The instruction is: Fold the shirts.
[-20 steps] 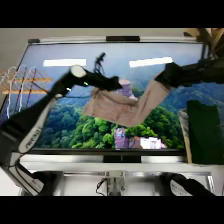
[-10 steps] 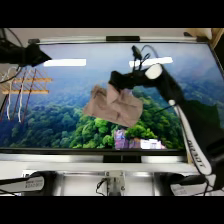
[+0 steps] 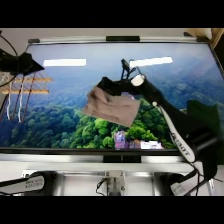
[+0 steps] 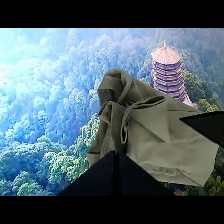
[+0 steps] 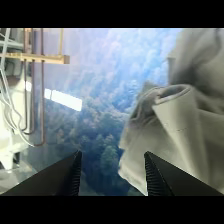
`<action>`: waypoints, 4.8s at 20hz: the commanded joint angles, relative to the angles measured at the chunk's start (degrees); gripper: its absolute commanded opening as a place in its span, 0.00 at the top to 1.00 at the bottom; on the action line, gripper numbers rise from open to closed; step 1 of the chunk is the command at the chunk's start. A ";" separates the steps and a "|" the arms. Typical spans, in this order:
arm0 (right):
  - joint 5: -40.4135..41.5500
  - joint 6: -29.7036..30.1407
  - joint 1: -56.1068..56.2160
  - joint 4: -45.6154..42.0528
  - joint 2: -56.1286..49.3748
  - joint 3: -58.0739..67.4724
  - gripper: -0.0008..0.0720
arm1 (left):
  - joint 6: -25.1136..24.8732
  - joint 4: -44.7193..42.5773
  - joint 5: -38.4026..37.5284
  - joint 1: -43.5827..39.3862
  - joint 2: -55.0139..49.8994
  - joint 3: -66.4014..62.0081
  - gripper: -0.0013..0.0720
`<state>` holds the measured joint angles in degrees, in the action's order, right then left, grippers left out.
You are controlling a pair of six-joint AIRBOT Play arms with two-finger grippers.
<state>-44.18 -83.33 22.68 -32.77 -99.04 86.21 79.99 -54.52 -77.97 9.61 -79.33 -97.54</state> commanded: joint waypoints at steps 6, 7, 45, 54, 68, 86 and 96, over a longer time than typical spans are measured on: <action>-43.67 -8.26 -20.52 -38.29 6.88 -4.63 0.06 | -1.09 0.11 -0.09 -0.13 0.00 0.79 0.94; -41.44 -7.50 -20.79 -35.15 6.88 -7.28 0.06 | -1.11 0.11 0.20 -0.37 -0.04 0.79 0.94; -32.74 -1.86 -54.45 -23.15 22.67 21.68 0.89 | -2.80 0.57 0.94 -2.97 -0.02 0.79 0.94; -22.12 1.20 -55.78 -22.56 21.46 21.68 0.89 | -2.82 3.96 1.01 -2.97 -0.02 0.79 0.94; -57.22 1.31 -59.28 -50.69 24.13 21.59 0.89 | -3.91 4.13 0.83 -2.84 -0.02 0.79 0.94; -52.54 -0.85 -77.48 -58.29 46.36 -29.07 0.89 | -5.81 4.15 0.96 -2.84 -0.02 0.79 0.94; -28.55 2.80 -71.69 -54.05 46.34 -16.28 0.10 | -5.33 -1.27 -1.18 -4.11 -0.04 0.22 0.94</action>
<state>-85.34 -81.54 -52.73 -91.81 -52.75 62.30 74.19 -51.27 -77.41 6.42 -79.33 -96.90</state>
